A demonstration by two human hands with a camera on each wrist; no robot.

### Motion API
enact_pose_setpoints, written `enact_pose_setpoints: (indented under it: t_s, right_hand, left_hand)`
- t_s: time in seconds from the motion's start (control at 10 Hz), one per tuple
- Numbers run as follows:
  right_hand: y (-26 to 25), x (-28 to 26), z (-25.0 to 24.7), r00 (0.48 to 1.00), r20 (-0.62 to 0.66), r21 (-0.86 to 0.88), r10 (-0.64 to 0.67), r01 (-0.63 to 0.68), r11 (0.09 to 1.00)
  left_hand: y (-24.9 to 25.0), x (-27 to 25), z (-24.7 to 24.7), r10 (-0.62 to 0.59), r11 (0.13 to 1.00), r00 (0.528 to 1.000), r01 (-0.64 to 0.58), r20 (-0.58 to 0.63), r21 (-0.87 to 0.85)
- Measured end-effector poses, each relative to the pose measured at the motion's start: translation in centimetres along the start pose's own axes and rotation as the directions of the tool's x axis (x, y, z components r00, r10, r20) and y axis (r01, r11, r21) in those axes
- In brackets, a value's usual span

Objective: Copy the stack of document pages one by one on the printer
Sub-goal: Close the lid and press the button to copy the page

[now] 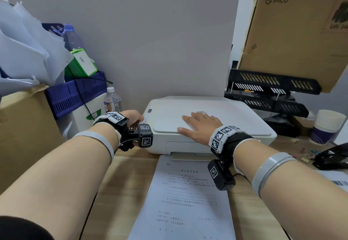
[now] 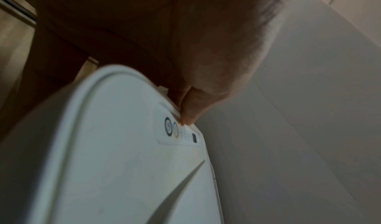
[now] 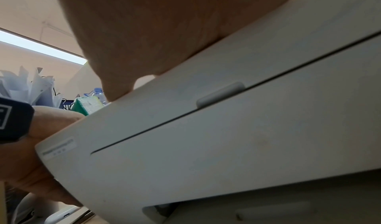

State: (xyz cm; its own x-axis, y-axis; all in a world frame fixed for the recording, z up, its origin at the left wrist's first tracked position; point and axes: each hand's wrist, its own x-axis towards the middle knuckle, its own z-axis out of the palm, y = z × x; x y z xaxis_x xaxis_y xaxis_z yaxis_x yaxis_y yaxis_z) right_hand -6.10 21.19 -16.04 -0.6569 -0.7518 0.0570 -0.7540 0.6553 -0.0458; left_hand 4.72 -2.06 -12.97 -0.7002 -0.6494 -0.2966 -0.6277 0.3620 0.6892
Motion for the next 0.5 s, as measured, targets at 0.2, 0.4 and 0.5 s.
enact_pose_setpoints:
  t_s: [0.2, 0.4, 0.5]
  right_hand:
    - [0.2, 0.0, -1.6, 0.998, 0.049, 0.064, -0.031, 0.028, 0.998]
    - [0.4, -0.8, -3.9, 0.995, -0.011, 0.017, -0.098, 0.098, 0.995]
    - [-0.4, -1.6, -4.6, 0.976, -0.1, -0.156, -0.193, 0.176, 0.972]
  left_hand:
    - [1.2, -1.1, -0.1, 0.039, 0.988, 0.999, -0.036, -0.015, 0.15]
    - [3.9, -0.7, -0.5, 0.116, 0.889, 0.993, -0.108, 0.008, 0.444]
    - [4.9, -0.7, -0.6, 0.127, 0.963, 0.981, -0.087, -0.145, 0.255]
